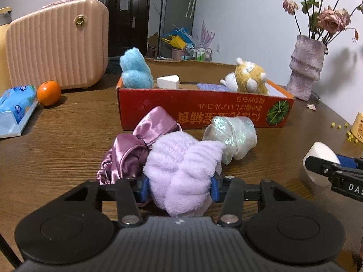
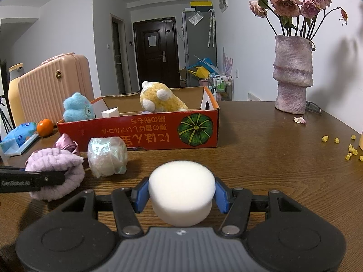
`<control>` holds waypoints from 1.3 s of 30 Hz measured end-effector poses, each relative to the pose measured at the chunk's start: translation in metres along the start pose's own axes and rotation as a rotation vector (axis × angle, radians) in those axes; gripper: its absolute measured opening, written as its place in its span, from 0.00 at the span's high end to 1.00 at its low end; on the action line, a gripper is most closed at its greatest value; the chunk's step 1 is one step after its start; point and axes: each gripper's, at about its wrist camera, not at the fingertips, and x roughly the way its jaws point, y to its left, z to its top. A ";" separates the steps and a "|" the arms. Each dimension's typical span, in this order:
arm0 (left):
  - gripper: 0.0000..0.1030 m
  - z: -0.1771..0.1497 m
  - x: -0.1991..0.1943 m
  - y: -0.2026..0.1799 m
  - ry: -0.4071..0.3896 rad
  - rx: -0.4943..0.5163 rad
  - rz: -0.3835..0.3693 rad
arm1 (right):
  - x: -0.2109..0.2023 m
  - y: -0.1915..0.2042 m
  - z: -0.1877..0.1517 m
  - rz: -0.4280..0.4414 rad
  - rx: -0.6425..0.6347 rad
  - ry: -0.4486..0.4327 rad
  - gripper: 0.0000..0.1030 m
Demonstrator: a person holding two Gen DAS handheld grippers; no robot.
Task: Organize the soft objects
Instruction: 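Grasp the lilac fuzzy headband with the left tool while the right tool holds the sponge, then carry the headband and sponge with both tools over the box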
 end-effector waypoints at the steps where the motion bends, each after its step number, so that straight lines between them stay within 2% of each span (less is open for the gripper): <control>1: 0.54 0.000 -0.002 0.001 -0.007 -0.004 0.001 | 0.000 0.000 0.000 0.001 0.000 -0.001 0.44; 9: 0.54 0.003 -0.020 0.005 -0.063 -0.027 -0.006 | -0.005 0.000 0.000 0.003 -0.006 -0.024 0.44; 26: 0.54 0.016 -0.045 0.007 -0.150 -0.058 -0.005 | -0.021 0.015 0.005 0.046 -0.031 -0.140 0.44; 39: 0.54 0.039 -0.050 0.007 -0.212 -0.101 -0.008 | -0.018 0.031 0.019 0.060 -0.047 -0.209 0.44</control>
